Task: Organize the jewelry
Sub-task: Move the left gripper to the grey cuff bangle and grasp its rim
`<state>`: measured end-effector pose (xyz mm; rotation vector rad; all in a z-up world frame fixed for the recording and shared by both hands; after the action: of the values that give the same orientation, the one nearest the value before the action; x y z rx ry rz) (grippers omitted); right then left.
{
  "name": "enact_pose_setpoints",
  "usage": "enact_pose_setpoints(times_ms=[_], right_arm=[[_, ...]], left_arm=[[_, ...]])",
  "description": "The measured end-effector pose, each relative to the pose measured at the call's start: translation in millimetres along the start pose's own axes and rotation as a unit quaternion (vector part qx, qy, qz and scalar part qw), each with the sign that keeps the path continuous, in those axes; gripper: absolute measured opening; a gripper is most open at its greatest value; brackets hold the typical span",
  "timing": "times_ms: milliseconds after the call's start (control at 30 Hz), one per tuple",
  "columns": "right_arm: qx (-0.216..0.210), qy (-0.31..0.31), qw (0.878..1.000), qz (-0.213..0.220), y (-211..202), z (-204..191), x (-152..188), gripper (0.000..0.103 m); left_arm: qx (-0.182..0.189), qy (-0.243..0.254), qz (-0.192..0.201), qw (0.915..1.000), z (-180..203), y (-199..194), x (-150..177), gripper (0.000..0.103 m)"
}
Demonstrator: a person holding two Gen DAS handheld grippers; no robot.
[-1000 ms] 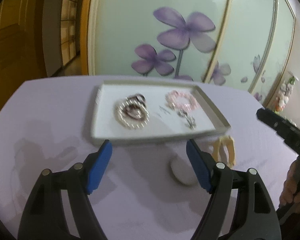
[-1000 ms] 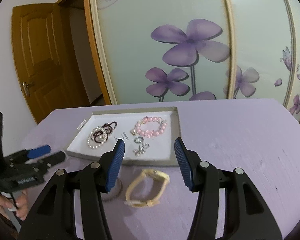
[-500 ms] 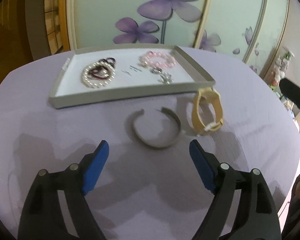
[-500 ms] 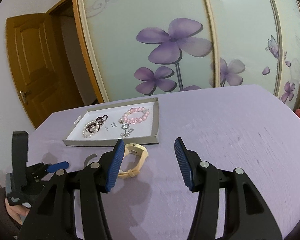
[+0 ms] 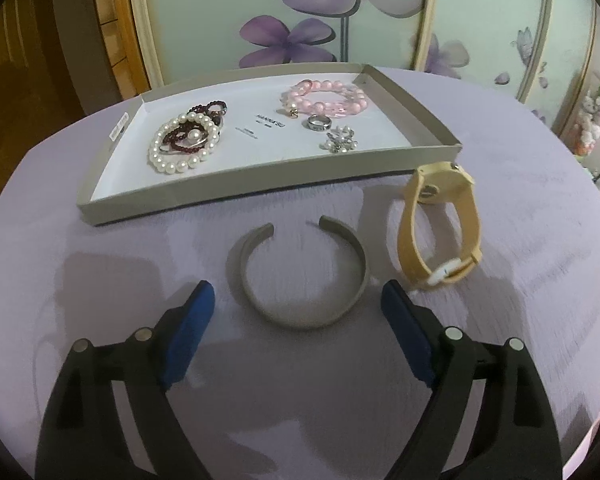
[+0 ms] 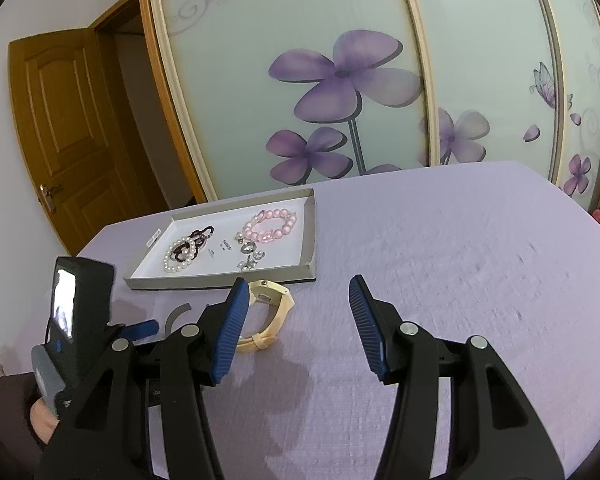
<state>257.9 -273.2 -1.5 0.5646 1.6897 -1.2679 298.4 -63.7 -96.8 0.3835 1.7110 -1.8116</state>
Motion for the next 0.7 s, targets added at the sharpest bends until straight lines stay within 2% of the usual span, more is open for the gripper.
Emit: enact_pose_setpoints(times_ms=[233, 300, 467, 633, 700], right_arm=[[-0.002, -0.001, 1.000, -0.003, 2, -3, 1, 0.054], [-0.005, -0.001, 1.000, -0.005, 2, -4, 1, 0.054], [-0.012, -0.008, 1.000, -0.007, 3, -11, 2, 0.054], [-0.018, -0.015, 1.000, -0.009, 5, -19, 1, 0.054], [-0.022, -0.020, 1.000, -0.011, 8, -24, 1, 0.054]], left_arm=[[-0.017, -0.021, 0.003, 0.9996, 4, 6, -9, 0.085], [-0.017, -0.023, 0.011, 0.9995, 4, 4, -11, 0.067], [-0.015, -0.024, 0.013, 0.9995, -3, 2, -13, 0.067], [-0.021, -0.041, 0.018, 0.9988, -37, -8, -12, 0.067], [-0.026, -0.048, 0.033, 0.9980, -57, -19, -15, 0.067]])
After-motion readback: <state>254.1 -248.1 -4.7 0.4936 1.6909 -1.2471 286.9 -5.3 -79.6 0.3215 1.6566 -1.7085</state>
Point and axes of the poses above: each gripper's, at about its wrist camera, not at the fingertips, and y roughly the way its jaws point, z to its right, x to its underside, the point moved 2 cm from there along y, roughly the way its jaws point, and after that the axes turned 12 degrees about -y, right-handed, at the moved point
